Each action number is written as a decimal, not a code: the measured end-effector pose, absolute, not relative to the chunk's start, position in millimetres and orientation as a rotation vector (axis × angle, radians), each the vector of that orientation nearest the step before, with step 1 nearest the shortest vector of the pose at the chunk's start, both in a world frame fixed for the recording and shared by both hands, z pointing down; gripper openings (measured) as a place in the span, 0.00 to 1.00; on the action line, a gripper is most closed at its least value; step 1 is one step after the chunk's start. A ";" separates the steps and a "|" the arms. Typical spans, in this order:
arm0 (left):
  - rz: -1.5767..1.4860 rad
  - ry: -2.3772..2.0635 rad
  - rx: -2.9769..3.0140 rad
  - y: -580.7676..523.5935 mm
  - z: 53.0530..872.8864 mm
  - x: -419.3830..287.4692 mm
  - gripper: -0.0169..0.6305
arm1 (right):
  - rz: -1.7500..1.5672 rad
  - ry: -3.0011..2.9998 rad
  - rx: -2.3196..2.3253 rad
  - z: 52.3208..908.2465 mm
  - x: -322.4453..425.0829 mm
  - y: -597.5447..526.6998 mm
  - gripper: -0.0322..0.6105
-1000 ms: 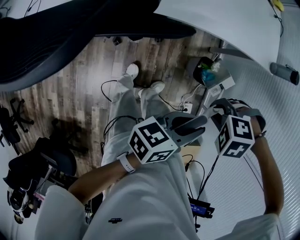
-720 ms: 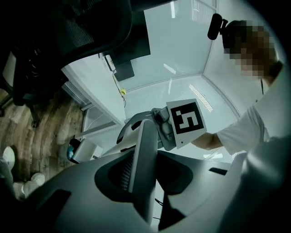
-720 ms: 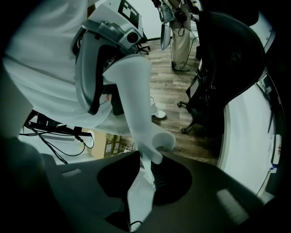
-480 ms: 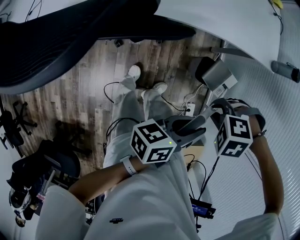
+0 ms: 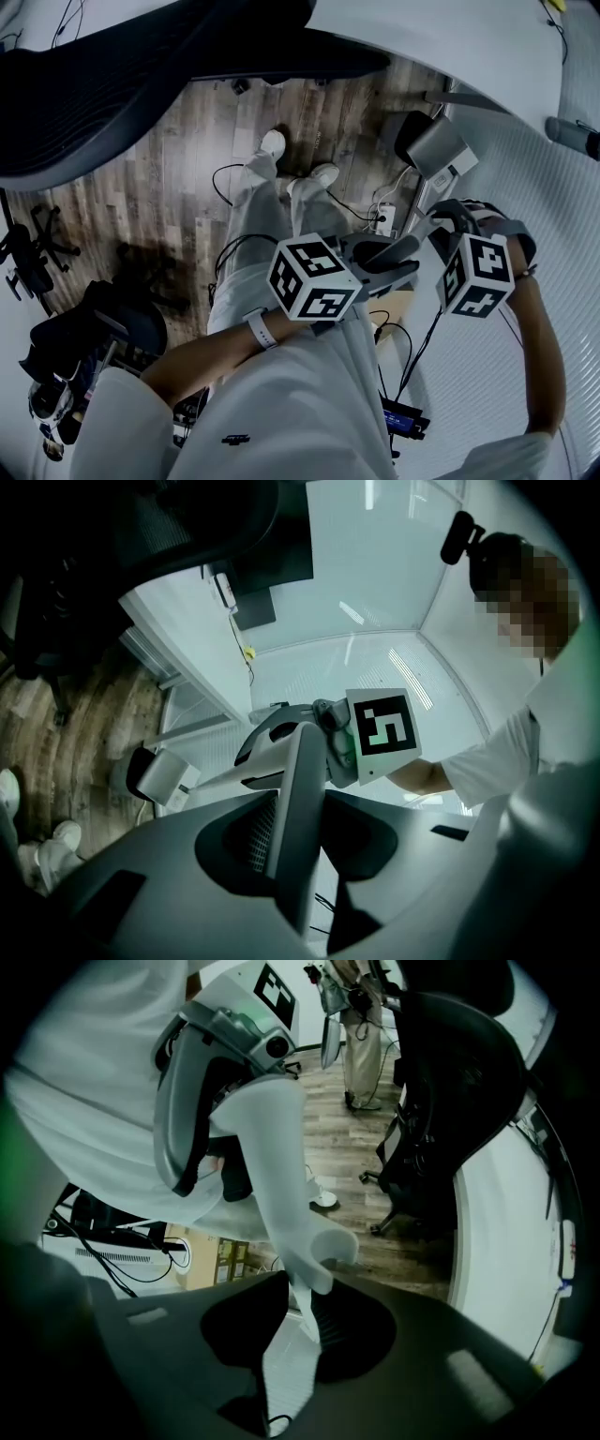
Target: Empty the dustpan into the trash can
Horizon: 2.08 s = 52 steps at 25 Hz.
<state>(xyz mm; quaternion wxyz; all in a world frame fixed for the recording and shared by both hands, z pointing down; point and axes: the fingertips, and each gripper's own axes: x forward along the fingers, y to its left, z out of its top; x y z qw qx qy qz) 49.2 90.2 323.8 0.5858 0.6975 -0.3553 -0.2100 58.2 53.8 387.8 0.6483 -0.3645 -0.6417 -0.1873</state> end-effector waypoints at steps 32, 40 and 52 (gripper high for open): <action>0.018 -0.655 2.048 41.7 249.5 111.5 0.11 | -0.229 -1.831 -0.317 323.9 111.1 4.7 0.18; 0.106 -0.587 2.122 38.1 233.9 131.9 0.11 | -0.167 -1.887 -0.195 310.2 132.0 2.7 0.18; 0.213 -0.480 2.193 50.3 203.1 142.0 0.12 | -0.090 -1.960 -0.028 280.7 143.4 14.8 0.18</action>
